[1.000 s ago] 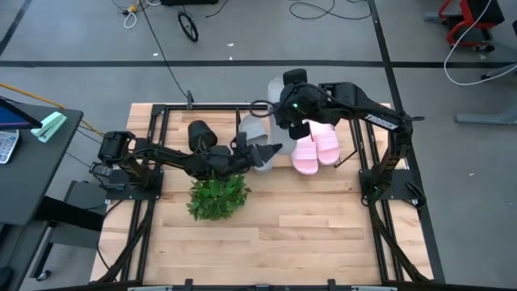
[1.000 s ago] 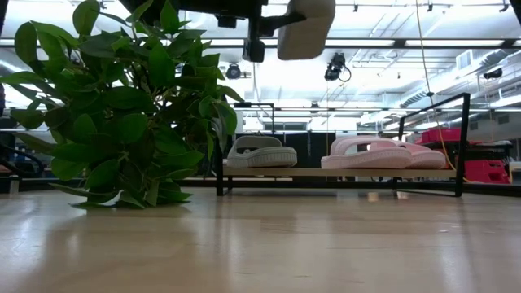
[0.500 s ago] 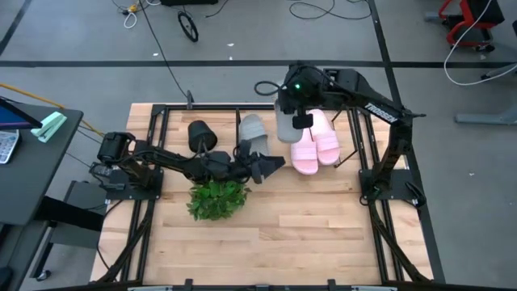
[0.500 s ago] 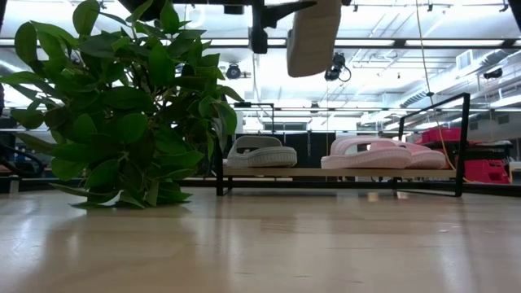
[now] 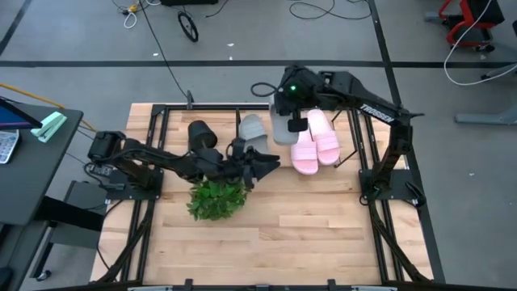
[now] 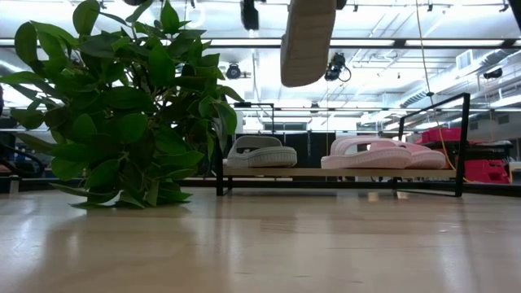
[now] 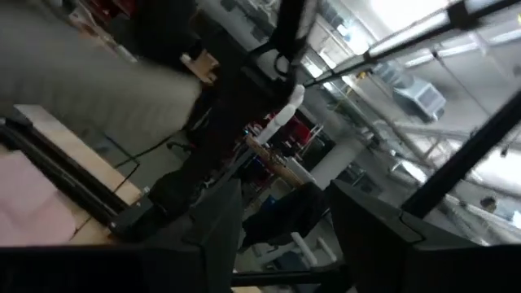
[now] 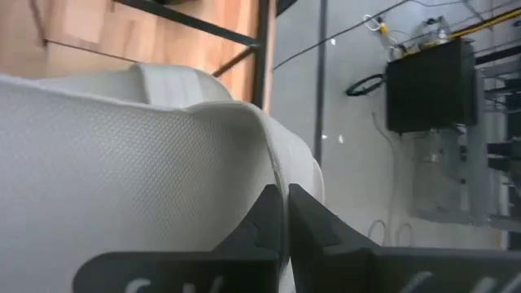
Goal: Pick and place slides into the shelf
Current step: Put the gray slide on the shelf
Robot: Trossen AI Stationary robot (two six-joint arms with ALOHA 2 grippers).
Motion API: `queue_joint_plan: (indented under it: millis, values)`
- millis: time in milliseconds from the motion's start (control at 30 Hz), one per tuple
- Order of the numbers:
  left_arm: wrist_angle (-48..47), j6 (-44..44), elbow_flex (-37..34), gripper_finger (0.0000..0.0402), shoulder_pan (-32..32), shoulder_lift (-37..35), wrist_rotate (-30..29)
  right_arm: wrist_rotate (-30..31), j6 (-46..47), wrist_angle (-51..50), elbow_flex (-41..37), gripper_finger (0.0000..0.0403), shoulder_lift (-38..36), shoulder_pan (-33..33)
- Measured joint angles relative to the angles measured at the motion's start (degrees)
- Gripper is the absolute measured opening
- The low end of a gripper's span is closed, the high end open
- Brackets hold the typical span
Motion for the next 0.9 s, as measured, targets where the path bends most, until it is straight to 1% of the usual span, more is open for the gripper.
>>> queue_joint_plan:
  millis: [133, 267, 367, 567, 700, 900]
  values:
    - [-1.85, 3.66, -0.02, 0.0190, -0.35, -3.72, 1.85, -0.86, 0.48, 2.46, -5.49, 0.0007, 0.04, 0.29]
    - [-4.89, 6.18, -0.02, 0.0188, -1.09, -7.72, 2.27, -0.90, 0.07, 7.49, -11.52, 0.0007, 0.07, 0.18]
    - [-6.39, 8.46, -0.02, 0.0185, -1.92, -10.64, 2.29, -0.89, -1.33, 11.75, -16.00, 0.0007, 0.07, -0.31]
    - [-10.76, 11.90, -0.02, 0.0180, -4.12, -15.98, 2.31, -1.81, -5.21, 16.10, -23.66, 0.0007, 0.07, -1.83]
    - [-12.10, 13.40, -0.02, 0.0176, -5.14, -18.26, 2.27, -2.09, -7.26, 19.31, -27.44, 0.0007, 0.07, -2.70]
    - [-12.62, 13.30, -0.02, 0.0177, -5.78, -18.82, 2.30, -3.79, -7.82, 23.04, -31.05, 0.0007, 0.07, -3.03]
